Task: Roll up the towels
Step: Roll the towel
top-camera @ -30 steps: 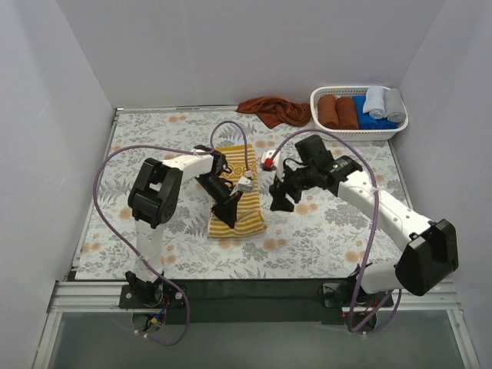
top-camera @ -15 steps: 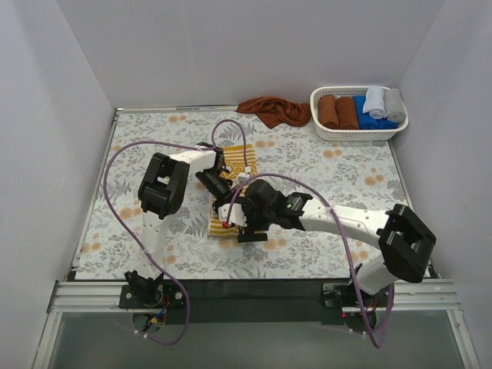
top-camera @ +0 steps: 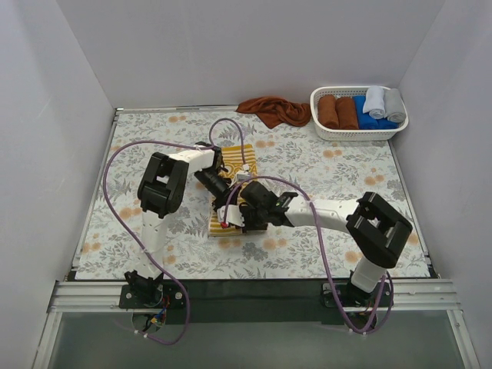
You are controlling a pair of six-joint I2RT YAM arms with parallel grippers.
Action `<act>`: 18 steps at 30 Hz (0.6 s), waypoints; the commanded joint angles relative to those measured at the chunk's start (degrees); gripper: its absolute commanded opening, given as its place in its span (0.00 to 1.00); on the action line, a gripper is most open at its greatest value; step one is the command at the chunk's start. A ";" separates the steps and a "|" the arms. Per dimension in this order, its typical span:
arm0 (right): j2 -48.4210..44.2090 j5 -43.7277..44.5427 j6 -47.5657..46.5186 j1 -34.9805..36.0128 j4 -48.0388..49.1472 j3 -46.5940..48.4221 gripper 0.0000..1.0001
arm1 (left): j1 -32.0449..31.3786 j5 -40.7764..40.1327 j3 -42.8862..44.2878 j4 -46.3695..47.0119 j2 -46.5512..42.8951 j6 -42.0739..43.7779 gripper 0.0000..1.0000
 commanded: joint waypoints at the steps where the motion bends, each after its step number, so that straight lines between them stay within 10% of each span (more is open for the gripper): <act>1: 2.81 -8.82 2.20 -4.24 -8.19 3.70 0.01 | 1.17 -3.59 -2.64 4.81 -2.63 2.42 0.34; 18: 14.65 -33.96 1.40 -11.20 -39.74 22.95 0.01 | 19.81 -3.31 -17.12 20.86 -34.16 -7.41 0.52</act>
